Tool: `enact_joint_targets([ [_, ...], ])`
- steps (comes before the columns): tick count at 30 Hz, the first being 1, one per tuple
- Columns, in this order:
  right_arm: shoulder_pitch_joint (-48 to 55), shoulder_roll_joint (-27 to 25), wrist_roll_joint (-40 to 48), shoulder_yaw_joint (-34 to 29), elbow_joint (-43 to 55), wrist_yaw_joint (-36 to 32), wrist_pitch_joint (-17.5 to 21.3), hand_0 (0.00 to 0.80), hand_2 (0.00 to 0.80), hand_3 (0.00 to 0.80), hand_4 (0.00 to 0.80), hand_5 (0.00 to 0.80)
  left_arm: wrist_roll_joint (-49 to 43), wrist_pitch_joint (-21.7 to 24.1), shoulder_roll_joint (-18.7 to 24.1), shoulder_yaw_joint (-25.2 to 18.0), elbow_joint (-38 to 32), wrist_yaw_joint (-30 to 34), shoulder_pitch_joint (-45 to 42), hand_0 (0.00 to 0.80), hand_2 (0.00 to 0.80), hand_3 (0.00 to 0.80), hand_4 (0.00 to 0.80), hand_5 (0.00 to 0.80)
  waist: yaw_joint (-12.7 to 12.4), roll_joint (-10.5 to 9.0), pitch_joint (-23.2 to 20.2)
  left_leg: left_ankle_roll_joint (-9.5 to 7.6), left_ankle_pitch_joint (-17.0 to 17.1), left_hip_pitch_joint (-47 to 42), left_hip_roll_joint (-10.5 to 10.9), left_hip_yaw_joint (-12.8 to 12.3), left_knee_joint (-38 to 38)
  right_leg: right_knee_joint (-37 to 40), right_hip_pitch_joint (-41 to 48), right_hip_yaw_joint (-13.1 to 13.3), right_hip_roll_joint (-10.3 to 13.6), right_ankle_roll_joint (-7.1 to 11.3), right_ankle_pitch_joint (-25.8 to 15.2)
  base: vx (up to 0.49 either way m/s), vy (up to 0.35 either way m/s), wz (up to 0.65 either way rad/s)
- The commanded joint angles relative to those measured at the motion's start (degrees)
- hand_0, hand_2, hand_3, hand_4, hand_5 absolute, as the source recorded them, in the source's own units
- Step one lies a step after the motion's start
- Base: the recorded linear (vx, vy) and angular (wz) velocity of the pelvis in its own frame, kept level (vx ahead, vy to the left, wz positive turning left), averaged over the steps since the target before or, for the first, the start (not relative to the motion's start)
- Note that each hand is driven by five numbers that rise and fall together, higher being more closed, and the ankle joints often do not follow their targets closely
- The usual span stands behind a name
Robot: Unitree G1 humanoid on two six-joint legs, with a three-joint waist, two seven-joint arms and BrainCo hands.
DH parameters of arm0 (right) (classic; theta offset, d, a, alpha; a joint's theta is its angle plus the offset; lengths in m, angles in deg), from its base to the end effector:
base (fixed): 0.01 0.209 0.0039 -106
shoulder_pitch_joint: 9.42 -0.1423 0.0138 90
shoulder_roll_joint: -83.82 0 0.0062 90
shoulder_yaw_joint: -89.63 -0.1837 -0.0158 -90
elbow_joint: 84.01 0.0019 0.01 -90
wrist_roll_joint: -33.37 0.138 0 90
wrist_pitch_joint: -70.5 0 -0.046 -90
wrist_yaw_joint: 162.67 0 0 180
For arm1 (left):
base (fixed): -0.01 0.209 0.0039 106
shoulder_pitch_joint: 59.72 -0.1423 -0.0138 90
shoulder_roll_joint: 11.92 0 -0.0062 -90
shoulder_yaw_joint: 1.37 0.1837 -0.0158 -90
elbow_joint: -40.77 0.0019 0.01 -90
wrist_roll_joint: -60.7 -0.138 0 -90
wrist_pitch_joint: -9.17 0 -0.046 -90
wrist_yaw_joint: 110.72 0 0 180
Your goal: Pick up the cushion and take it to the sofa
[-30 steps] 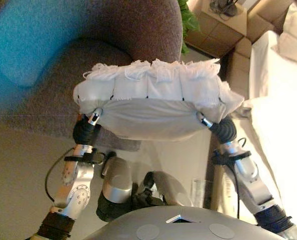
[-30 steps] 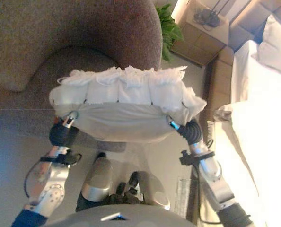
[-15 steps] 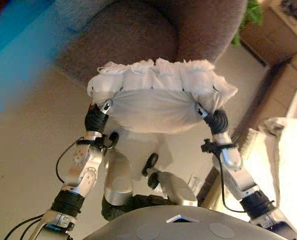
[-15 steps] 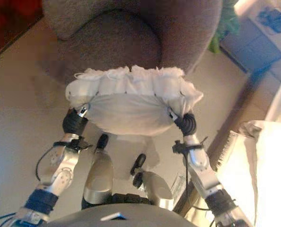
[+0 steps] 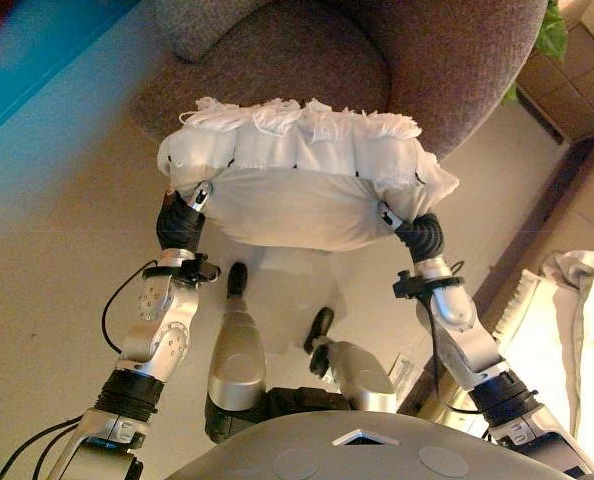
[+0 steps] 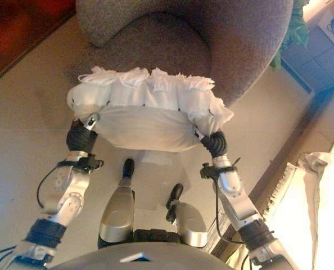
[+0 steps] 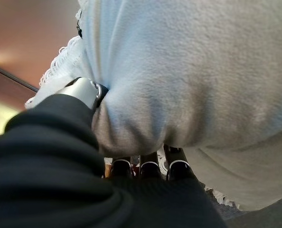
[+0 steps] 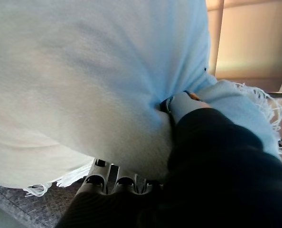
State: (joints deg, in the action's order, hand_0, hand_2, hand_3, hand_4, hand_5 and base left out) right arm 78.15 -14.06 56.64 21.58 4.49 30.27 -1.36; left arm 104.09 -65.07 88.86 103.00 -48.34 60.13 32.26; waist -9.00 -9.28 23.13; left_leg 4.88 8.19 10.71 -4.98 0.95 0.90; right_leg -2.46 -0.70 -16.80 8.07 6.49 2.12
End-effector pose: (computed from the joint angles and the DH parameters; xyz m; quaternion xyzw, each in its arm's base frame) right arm 0.1985 -0.1579 0.0487 0.0258 -0.0855 0.0630 0.9940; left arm 0.2053 0.1939 0.0594 -0.1587 -0.0603 -0.0062 0.9855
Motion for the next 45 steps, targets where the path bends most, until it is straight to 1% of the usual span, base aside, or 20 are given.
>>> enact_joint_targets([
  [1, -4.97, -0.49, 0.22, 1.15, 5.81, -1.07, 6.98, 0.8, 0.8, 0.8, 0.8, 0.8, -4.62, 1.52, -1.11, 3.84, -5.0, 2.38, 4.24, 0.8, 0.8, 0.8, 0.8, 0.8, -0.15, 1.03, -1.58, 0.09, -8.23, -4.35, -3.68, 1.41, -0.91, -2.51, -7.88, -0.29, 5.28, 5.07, -6.44, 0.0, 0.0, 0.11],
  [3, -4.97, -0.49, 0.22, 1.15, 5.81, -1.07, 6.98, 0.8, 0.8, 0.8, 0.8, 0.8, -4.62, 1.52, -1.11, 3.84, -5.0, 2.38, 4.24, 0.8, 0.8, 0.8, 0.8, 0.8, -0.15, 1.03, -1.58, 0.09, -8.23, -4.35, -3.68, 1.41, -0.91, -2.51, -7.88, -0.29, 5.28, 5.07, -6.44, -0.023, 0.016, 0.05],
  [4, -11.78, 1.13, -0.02, 1.41, 1.64, 2.77, 7.09, 0.8, 0.8, 0.8, 0.8, 0.8, -8.71, 2.81, -1.75, 5.79, -2.89, 1.53, 11.81, 0.8, 0.8, 0.8, 0.8, 0.8, 0.28, 1.4, -0.45, -0.14, -8.17, -4.19, -3.36, 1.49, 1.12, -0.32, -8.45, 0.62, 5.01, 5.38, -7.45, -0.051, 0.04, 0.04],
  [8, -15.09, 1.47, -0.32, 1.39, 0.23, 3.76, 6.54, 0.8, 0.8, 0.8, 0.8, 0.8, -9.89, 3.73, -2.7, 6.29, -1.87, -0.02, 16.27, 0.8, 0.8, 0.8, 0.8, 0.8, 0.93, 1.58, -0.48, -0.13, -8.09, -4.46, -3.41, 1.16, 1.76, 0.77, -8.19, 0.93, 5.35, 5.7, -8.06, -0.013, 0.016, 0.06],
  [9, -17.09, 1.63, -1.43, 0.79, 0.29, 3.89, 6.81, 0.8, 0.8, 0.8, 0.8, 0.8, -11.07, 5.42, -3.33, 6.0, -2.33, -0.58, 19.46, 0.8, 0.8, 0.8, 0.8, 0.8, 1.37, 1.75, -0.89, -0.08, -8.28, -5.06, -3.56, 1.01, 2.13, 1.34, -7.64, 0.98, 5.48, 5.96, -8.17, 0.0, 0.0, 0.0],
  [15, -19.68, 1.32, -2.39, -1.0, 2.49, 3.24, 6.98, 0.8, 0.8, 0.8, 0.8, 0.8, -11.61, 6.01, -4.21, 5.53, -3.86, -1.15, 22.71, 0.8, 0.8, 0.8, 0.8, 0.8, 2.13, 1.82, -2.29, -0.18, -8.22, -5.65, -3.44, 1.13, 2.62, 2.25, -7.19, 1.52, 5.74, 6.32, -8.7, 0.041, -0.021, -0.03],
  [17, -22.3, 0.81, -2.9, -1.84, 3.32, 3.8, 5.38, 0.8, 0.8, 0.8, 0.8, 0.8, -12.25, 4.96, -4.81, 6.11, -3.57, -1.49, 25.16, 0.8, 0.8, 0.8, 0.8, 0.8, 2.54, 1.89, -3.47, -0.24, -8.51, -6.81, -3.31, 1.57, 2.22, 1.66, -6.51, 1.87, 6.0, 6.74, -8.58, 0.22, -0.07, -0.02],
  [18, -23.55, 0.84, -2.96, -1.87, 3.33, 4.83, 3.67, 0.8, 0.8, 0.8, 0.8, 0.8, -12.85, 3.84, -5.03, 6.22, -2.87, -1.8, 26.21, 0.8, 0.8, 0.8, 0.8, 0.8, 2.74, 1.81, -5.08, -0.26, -9.06, -8.96, -3.63, 1.81, 1.94, 0.87, -5.07, 2.16, 5.99, 7.03, -8.09, 0.304, -0.074, -0.01],
  [21, -23.45, 1.36, -2.46, -2.19, 3.83, 4.84, 2.8, 0.8, 0.8, 0.8, 0.8, 0.8, -13.27, 2.64, -5.02, 5.88, -3.47, -1.7, 26.09, 0.8, 0.8, 0.8, 0.8, 0.8, 2.75, 1.51, -6.62, -0.28, -9.2, -10.67, -3.87, 2.0, 2.03, 0.94, -3.42, 2.33, 5.85, 7.11, -7.97, 0.317, -0.097, -0.09],
  [22, -22.74, 2.47, -3.03, -2.12, 4.54, 5.57, 2.18, 0.8, 0.8, 0.8, 0.8, 0.8, -13.07, 0.48, -4.92, 5.67, -4.37, -1.63, 26.03, 0.8, 0.8, 0.8, 0.8, 0.8, 2.56, 1.11, -9.01, -0.27, -9.6, -12.45, -4.18, 2.04, 2.36, 1.65, -1.44, 2.48, 5.46, 7.2, -7.8, 0.241, -0.095, -0.17],
  [24, -22.67, 2.61, -3.06, -2.07, 4.51, 5.66, 2.08, 0.8, 0.8, 0.8, 0.8, 0.8, -13.12, 0.35, -4.93, 5.69, -4.41, -1.63, 26.0, 0.8, 0.8, 0.8, 0.8, 0.8, 2.5, 1.14, -9.06, -0.25, -9.62, -12.86, -4.26, 2.02, 2.49, 1.81, -1.03, 2.45, 5.4, 7.22, -7.83, 0.234, -0.079, -0.16],
  [25, -22.31, 3.56, -2.9, -1.9, 4.05, 6.79, 1.45, 0.8, 0.8, 0.8, 0.8, 0.8, -12.83, -1.22, -5.23, 5.64, -4.43, -1.05, 26.2, 0.8, 0.8, 0.8, 0.8, 0.8, 2.27, 1.07, -10.79, -0.22, -9.78, -14.21, -4.47, 1.91, 2.77, 2.22, 0.38, 2.2, 5.38, 7.35, -7.88, 0.273, -0.069, -0.08],
  [31, -18.32, 4.89, -0.35, -1.82, 3.57, 5.48, -2.23, 0.8, 0.8, 0.8, 0.8, 0.8, -12.26, -7.66, -4.83, 5.18, -4.15, 0.64, 23.13, 0.8, 0.8, 0.8, 0.8, 0.8, 2.09, 1.71, -12.5, 0.23, -9.81, -19.58, -5.34, 0.99, 3.46, 2.29, 5.03, 1.51, 5.48, 7.68, -8.02, 0.273, -0.02, 0.03],
  [34, -15.21, 6.3, 0.85, -1.22, 0.75, 4.49, -3.43, 0.8, 0.8, 0.8, 0.8, 0.8, -12.14, -10.11, -5.48, 5.35, -1.31, 0.68, 20.89, 0.8, 0.8, 0.8, 0.8, 0.8, 2.2, 1.93, -13.8, 0.37, -9.67, -22.18, -5.63, 0.3, 3.78, 2.39, 7.24, 1.82, 5.46, 7.77, -8.24, 0.305, 0.014, 0.03],
  [35, -12.73, 7.43, 2.77, -0.4, -1.69, 3.83, -3.93, 0.8, 0.8, 0.8, 0.8, 0.8, -12.92, -12.05, -6.08, 5.49, 0.95, 0.39, 18.95, 0.8, 0.8, 0.8, 0.8, 0.8, 2.28, 1.8, -15.29, 0.56, -9.6, -24.07, -5.84, -0.4, 3.95, 2.6, 8.95, 2.01, 5.36, 7.88, -8.45, 0.352, -0.008, -0.01],
  [37, -10.57, 8.67, 3.87, 0.24, -4.09, 3.15, -3.83, 0.8, 0.8, 0.8, 0.8, 0.8, -13.11, -12.61, -6.47, 5.75, 3.37, -0.27, 17.44, 0.8, 0.8, 0.8, 0.8, 0.8, 2.4, 1.53, -16.49, 0.75, -9.61, -25.69, -6.05, -1.15, 4.09, 2.91, 10.37, 2.27, 5.22, 7.99, -8.62, 0.384, -0.03, -0.21],
  [38, -8.37, 9.83, 5.22, 0.66, -6.74, 1.63, -3.59, 0.8, 0.8, 0.8, 0.8, 0.8, -13.33, -13.94, -7.03, 5.88, 6.65, -0.39, 15.91, 0.8, 0.8, 0.8, 0.8, 0.8, 2.65, 1.19, -17.81, 0.91, -9.71, -27.22, -6.21, -1.92, 4.1, 3.18, 11.75, 2.52, 5.09, 8.12, -8.81, 0.311, -0.035, -0.21],
  [39, -8.37, 9.83, 5.23, 0.66, -6.75, 1.62, -3.57, 0.8, 0.8, 0.8, 0.8, 0.8, -13.33, -13.92, -7.04, 5.89, 6.66, -0.39, 15.91, 0.8, 0.8, 0.8, 0.8, 0.8, 2.62, 1.2, -17.77, 0.91, -9.73, -27.29, -6.22, -1.94, 4.1, 3.21, 11.82, 2.53, 5.08, 8.12, -8.81, 0.409, -0.055, -0.07],
  [41, -5.56, 12.03, 8.59, 1.4, -12.81, -1.61, -3.53, 0.8, 0.8, 0.8, 0.8, 0.8, -14.84, -14.59, -8.01, 5.99, 13.12, -0.54, 13.88, 0.8, 0.8, 0.8, 0.8, 0.8, 2.83, 0.51, -19.74, 1.09, -9.49, -29.56, -6.25, -2.67, 4.1, 3.23, 13.61, 2.75, 4.91, 8.49, -9.44, 0.344, -0.057, 0.08],
  [45, -4.34, 13.85, 13.75, 1.5, -18.47, -3.95, -4.12, 0.8, 0.8, 0.8, 0.8, 0.8, -16.54, -16.25, -8.53, 6.09, 16.91, 0.52, 12.39, 0.8, 0.8, 0.8, 0.8, 0.8, 2.75, 0.28, -20.67, 1.18, -9.02, -31.15, -6.52, -2.98, 4.1, 2.99, 14.87, 2.75, 4.75, 8.51, -10.06, 0.253, -0.033, 0.06],
])
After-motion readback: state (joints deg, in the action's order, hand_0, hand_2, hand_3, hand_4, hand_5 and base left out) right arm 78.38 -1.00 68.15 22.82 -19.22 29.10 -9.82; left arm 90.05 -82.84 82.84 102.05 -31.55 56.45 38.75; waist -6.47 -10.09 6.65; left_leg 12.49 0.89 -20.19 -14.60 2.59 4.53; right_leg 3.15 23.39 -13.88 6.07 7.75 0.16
